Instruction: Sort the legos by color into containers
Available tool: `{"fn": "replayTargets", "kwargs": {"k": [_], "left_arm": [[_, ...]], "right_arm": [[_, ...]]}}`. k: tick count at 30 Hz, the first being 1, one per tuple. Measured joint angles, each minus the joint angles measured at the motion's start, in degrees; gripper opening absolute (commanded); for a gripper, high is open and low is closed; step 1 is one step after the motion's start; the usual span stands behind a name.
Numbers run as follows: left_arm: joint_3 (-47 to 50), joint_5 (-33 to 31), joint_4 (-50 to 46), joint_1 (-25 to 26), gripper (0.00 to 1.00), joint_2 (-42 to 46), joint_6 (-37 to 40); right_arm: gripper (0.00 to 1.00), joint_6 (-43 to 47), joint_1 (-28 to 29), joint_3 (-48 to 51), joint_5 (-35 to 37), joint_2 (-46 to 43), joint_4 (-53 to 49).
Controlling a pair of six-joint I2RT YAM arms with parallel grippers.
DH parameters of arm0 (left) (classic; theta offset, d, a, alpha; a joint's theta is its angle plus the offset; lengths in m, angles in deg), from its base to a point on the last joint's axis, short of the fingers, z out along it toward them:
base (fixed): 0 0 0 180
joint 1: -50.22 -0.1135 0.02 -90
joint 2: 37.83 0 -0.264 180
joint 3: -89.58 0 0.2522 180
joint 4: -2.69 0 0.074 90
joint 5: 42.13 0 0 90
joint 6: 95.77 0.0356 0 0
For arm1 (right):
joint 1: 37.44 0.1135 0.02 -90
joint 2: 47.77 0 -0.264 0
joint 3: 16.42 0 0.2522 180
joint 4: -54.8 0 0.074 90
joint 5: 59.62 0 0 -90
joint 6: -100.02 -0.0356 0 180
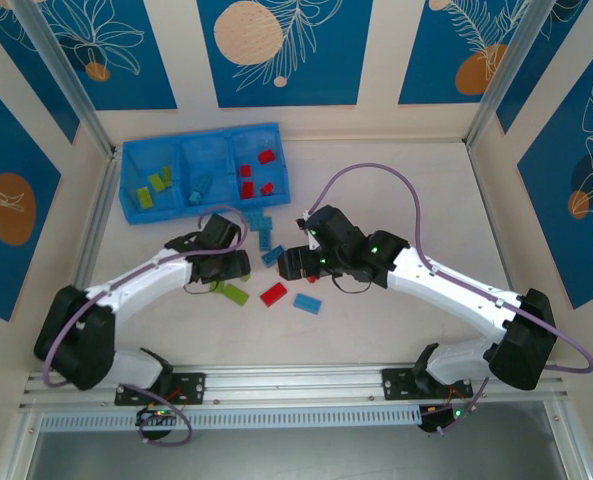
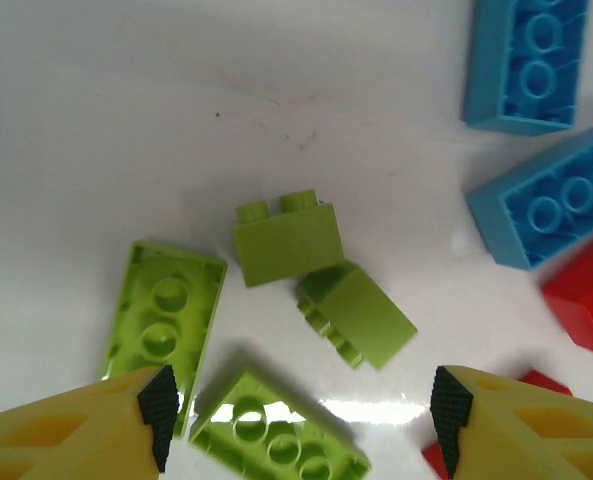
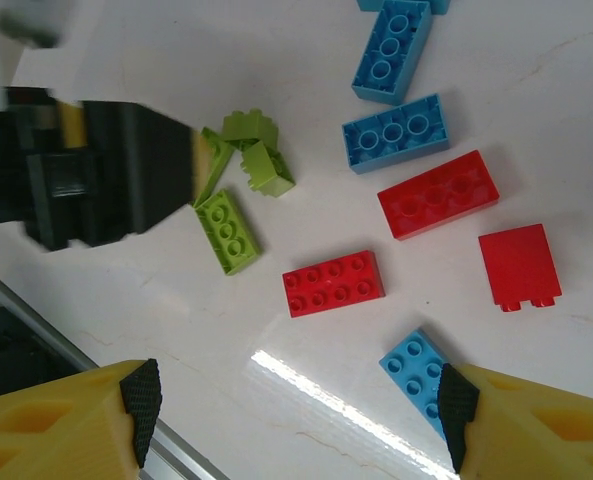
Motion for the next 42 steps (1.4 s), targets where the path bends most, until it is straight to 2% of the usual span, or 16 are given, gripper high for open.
{"fn": "replayTargets", "kwargs": {"k": [6,11,15,22,29,33,36,38,42], "left_arm": [[-1.9,-2.4,1.9,0.0,0.68,-6.1,-0.7],[-3.4,-3.8,3.4,0.0,0.59,-9.5,0.3],[-5.2,-5.6,3.4,0.0,0.56,-12.4,1.7],[-7.0,-7.1,3.4,0.0,0.34,-17.1,3.3],[-7.2,-7.1,2.7,0.0,0.26,-16.3,3.8],[-7.9,-8.8,-0.2,-0.2,0.26,-10.8,5.0],[-11.6,-11.8,-1.8,-2.0,0.26,-6.3,6.9],[-15.4,-12.5,-1.7,-5.2,0.26,-5.1,8.0],[-26.4,-12.7,-1.2,-17.6,0.26,-8.5,9.4]], "right_arm": [[0.76,0.0,0.1,0.0,-0.2,-0.8,-0.2],[0.76,0.0,0.0,0.0,-0.2,-1.3,-0.2],[0.76,0.0,0.0,0.0,-0.2,-1.3,-0.3],[0.76,-0.3,0.2,0.0,-0.2,-1.3,-0.3],[0.76,-0.3,0.3,0.0,-0.2,-1.3,-0.4],[0.76,-0.3,0.3,0.0,-0.2,-1.3,-0.4],[0.76,-0.3,0.4,0.0,-0.2,-1.3,-0.4],[0.76,-0.3,0.5,0.0,-0.2,-1.3,-0.4],[0.76,-0.5,0.7,0.0,-0.2,-1.3,-0.4]]}}
